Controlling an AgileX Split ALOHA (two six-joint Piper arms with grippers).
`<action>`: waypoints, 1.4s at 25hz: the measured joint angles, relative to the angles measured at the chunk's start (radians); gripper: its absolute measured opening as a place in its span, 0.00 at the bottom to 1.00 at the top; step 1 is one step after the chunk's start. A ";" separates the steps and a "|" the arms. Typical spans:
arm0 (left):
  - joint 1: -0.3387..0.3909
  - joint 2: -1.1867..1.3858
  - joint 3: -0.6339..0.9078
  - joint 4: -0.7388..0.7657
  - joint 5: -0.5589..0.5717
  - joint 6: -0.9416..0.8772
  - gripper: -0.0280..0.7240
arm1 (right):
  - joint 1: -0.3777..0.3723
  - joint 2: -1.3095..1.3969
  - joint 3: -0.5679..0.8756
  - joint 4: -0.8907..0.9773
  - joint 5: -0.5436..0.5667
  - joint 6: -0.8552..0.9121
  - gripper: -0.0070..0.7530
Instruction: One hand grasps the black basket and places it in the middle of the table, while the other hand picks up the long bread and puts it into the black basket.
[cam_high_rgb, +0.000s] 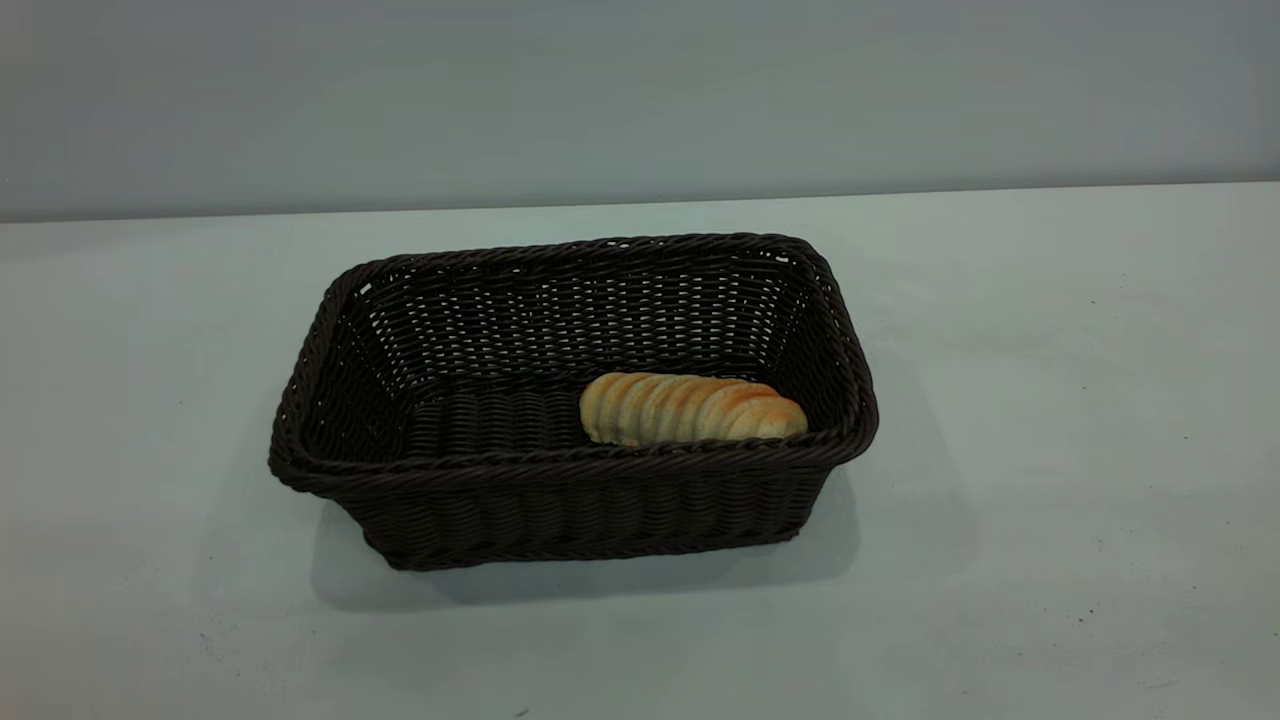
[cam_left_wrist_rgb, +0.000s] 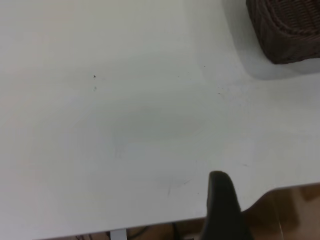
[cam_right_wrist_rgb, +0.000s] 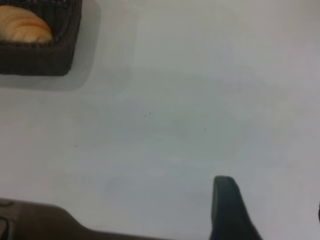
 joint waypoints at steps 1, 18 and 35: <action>0.000 0.000 0.000 0.000 0.000 0.000 0.76 | 0.000 0.000 0.000 0.001 0.000 0.000 0.54; 0.163 -0.093 0.000 0.001 0.001 0.000 0.76 | -0.023 0.000 0.000 0.003 0.000 0.000 0.54; 0.173 -0.093 0.000 0.001 0.001 0.000 0.76 | -0.030 0.000 0.000 0.003 0.000 0.000 0.54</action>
